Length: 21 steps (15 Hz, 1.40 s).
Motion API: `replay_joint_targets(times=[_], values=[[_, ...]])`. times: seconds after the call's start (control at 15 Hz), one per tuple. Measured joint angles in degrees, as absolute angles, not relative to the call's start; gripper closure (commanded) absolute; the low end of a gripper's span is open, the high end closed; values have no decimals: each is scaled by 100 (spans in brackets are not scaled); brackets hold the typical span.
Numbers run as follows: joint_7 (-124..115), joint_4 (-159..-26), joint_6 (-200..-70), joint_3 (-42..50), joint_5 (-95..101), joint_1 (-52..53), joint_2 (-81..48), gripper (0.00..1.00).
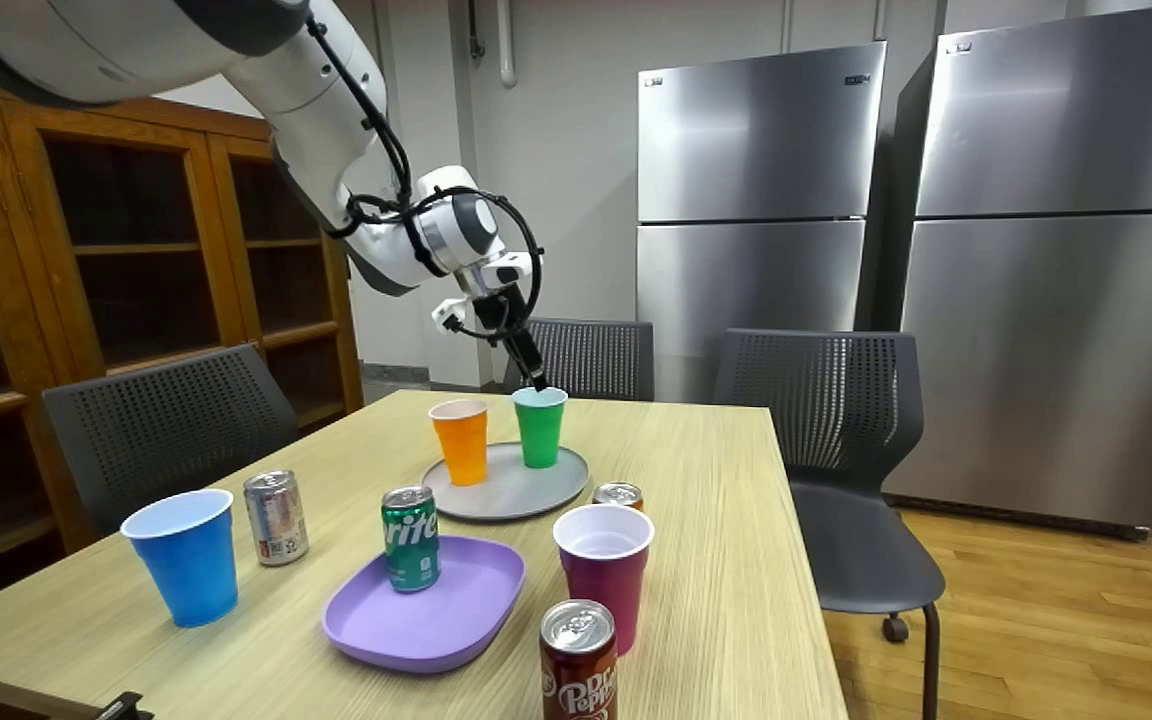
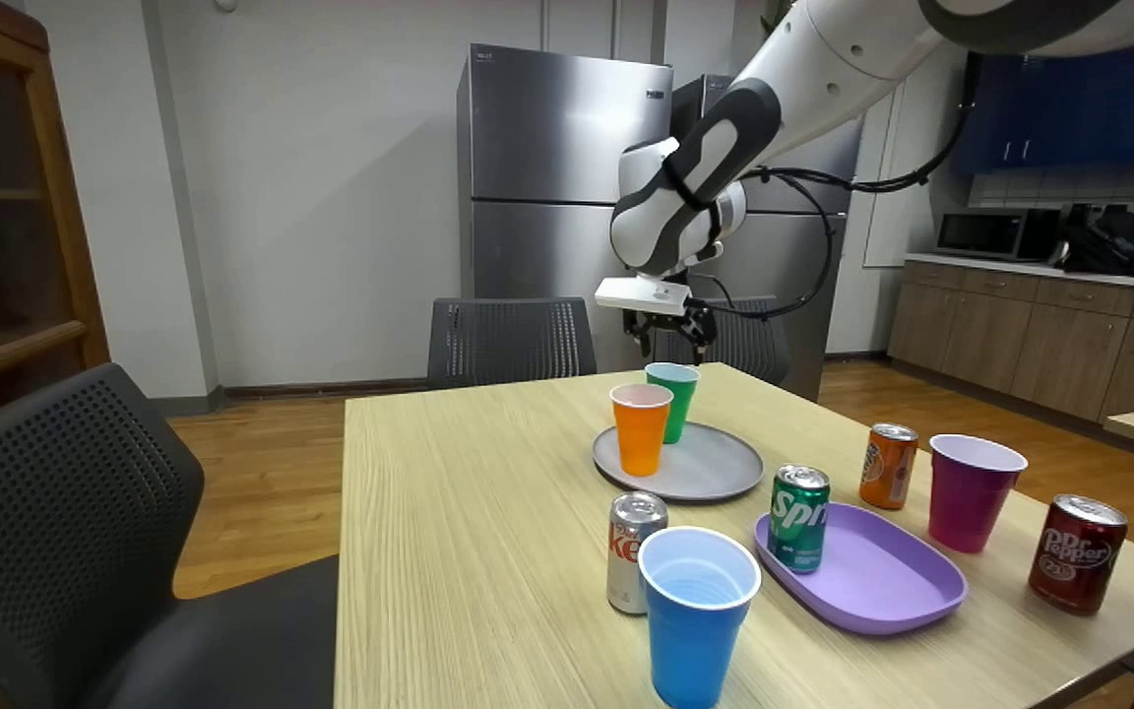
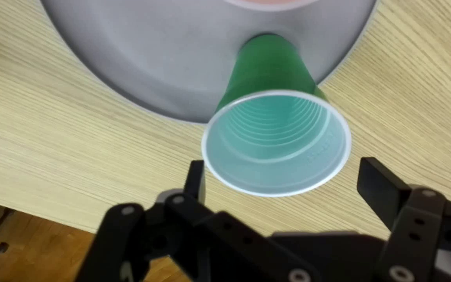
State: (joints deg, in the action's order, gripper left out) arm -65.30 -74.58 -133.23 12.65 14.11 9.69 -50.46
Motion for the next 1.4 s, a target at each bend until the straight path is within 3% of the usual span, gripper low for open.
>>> replay_joint_targets(times=[1.4], values=[[-6529, -11675, -15038, 1761, 1671, 852, -2246, 0]])
